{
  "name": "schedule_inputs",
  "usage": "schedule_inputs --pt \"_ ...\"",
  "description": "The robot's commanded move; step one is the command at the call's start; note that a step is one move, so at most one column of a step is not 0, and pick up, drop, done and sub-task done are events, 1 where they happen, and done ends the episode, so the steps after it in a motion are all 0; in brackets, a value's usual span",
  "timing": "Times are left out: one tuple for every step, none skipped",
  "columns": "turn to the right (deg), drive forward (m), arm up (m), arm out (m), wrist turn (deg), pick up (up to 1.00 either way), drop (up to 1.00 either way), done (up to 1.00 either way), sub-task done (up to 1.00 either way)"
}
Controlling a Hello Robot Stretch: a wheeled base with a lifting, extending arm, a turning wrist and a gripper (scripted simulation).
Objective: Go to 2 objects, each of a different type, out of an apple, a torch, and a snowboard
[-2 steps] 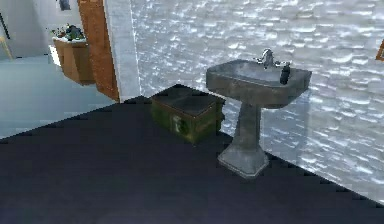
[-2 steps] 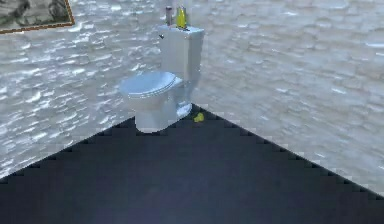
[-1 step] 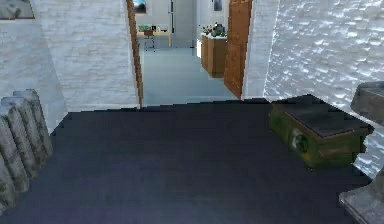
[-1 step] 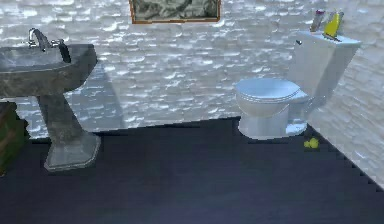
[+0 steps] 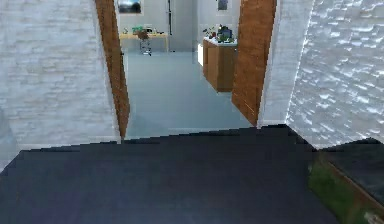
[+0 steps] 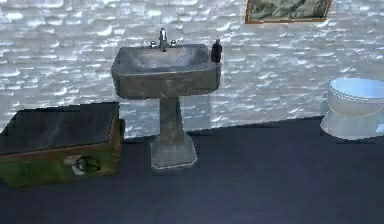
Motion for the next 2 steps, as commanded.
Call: schedule_inputs --pt "0.0 1.00 0.00 0.00 0.0 0.00 0.00 0.00 0.00" --pt "0.0 1.00 0.00 0.00 0.0 0.00 0.00 0.00 0.00"
